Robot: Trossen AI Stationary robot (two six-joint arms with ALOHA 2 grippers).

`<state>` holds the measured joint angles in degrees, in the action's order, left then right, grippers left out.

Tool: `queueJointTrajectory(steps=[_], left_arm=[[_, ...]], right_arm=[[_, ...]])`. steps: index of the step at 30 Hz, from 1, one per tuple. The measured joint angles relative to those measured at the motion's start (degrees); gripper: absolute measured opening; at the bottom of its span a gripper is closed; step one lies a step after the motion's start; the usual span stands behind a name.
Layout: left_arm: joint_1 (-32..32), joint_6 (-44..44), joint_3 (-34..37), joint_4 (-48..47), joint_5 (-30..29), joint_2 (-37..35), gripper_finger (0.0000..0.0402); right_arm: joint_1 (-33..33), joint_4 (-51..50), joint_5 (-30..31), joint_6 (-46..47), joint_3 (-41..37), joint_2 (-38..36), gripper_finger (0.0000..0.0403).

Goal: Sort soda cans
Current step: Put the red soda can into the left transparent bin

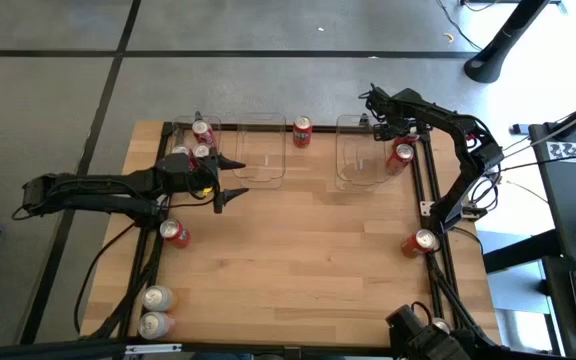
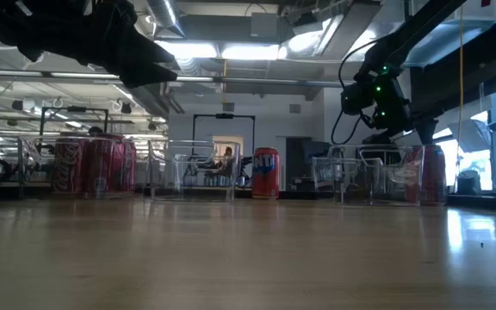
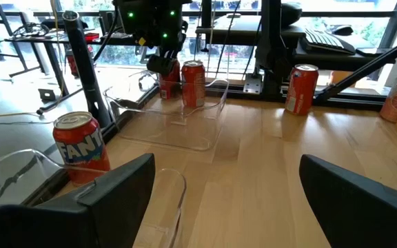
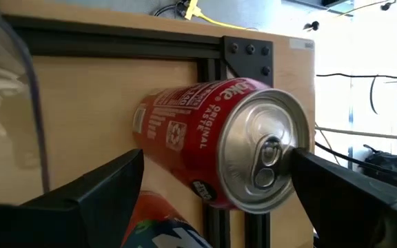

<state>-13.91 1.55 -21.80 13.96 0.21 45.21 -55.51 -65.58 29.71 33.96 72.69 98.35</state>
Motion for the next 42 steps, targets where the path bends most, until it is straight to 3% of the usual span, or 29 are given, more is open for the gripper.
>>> queueJointTrajectory(steps=[19,29,37,42], left_arm=[[0.02,0.43,0.0,0.22,0.02,0.0,0.0349],[0.02,0.43,0.0,0.22,0.0,0.0,0.0349],[0.0,0.43,0.0,0.17,0.0,0.0,0.0349],[-0.01,0.89,0.0,0.17,0.0,-0.02,0.0349]], right_arm=[[-0.04,4.91,-3.67,-8.52,0.17,-0.3,0.036],[0.0,6.59,-10.22,-11.13,0.0,-4.2,0.036],[0.02,5.36,-8.71,-10.09,0.92,-4.42,0.036],[0.02,2.33,-3.81,-6.89,5.35,-4.44,0.036]])
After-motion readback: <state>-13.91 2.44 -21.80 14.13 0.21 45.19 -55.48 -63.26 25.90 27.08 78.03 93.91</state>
